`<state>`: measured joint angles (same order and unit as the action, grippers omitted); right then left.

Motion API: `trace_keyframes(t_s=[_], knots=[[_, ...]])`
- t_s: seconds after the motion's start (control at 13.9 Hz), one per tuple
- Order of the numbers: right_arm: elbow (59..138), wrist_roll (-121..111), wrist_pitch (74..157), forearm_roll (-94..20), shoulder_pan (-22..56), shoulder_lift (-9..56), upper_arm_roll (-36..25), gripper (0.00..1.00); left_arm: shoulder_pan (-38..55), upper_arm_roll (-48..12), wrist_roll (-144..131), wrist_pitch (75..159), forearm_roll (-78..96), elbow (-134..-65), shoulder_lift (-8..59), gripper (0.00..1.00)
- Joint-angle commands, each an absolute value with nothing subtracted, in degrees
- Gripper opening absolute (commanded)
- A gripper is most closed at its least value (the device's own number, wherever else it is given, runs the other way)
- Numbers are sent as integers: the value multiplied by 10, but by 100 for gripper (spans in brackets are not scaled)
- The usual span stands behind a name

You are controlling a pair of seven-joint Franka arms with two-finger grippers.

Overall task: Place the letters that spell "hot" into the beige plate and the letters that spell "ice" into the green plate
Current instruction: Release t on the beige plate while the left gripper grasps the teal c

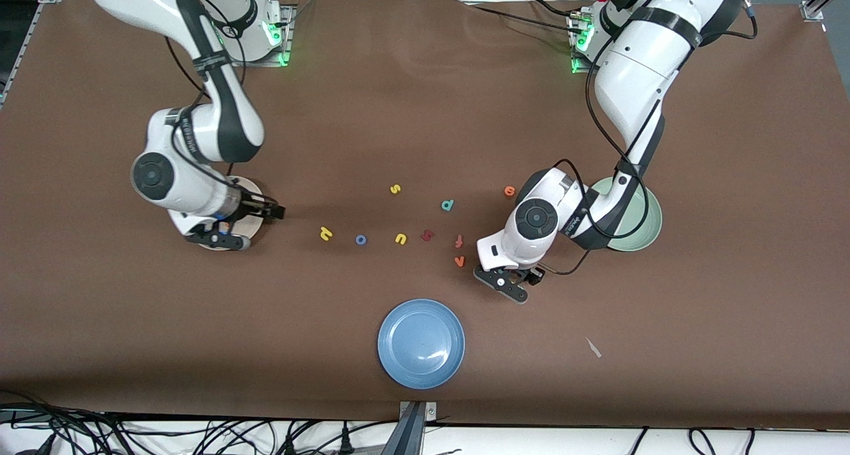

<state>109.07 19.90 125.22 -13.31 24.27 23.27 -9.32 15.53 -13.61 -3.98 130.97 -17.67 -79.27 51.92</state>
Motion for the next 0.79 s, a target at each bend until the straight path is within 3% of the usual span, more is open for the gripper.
trace_keyframes(t_s=[0.0,0.14,0.29,0.36,0.5,0.72], knots=[[1040,311,1259,-146,264,264,-74,100,159,-135,-33,1308,-192,-780,532,66],[1008,379,1275,-146,293,294,-74,100,159,-135,-32,1312,-192,-779,531,50],[984,427,1296,-146,320,324,-74,100,159,-136,-33,1314,-192,-779,530,21],[977,439,1306,-147,327,338,-74,100,159,-135,-33,1314,-192,-779,527,12],[954,460,1319,-147,341,366,-74,100,153,-136,-34,1313,-193,-778,516,4],[903,490,1320,-146,355,408,-73,100,135,-137,-34,1280,-188,-786,481,5]])
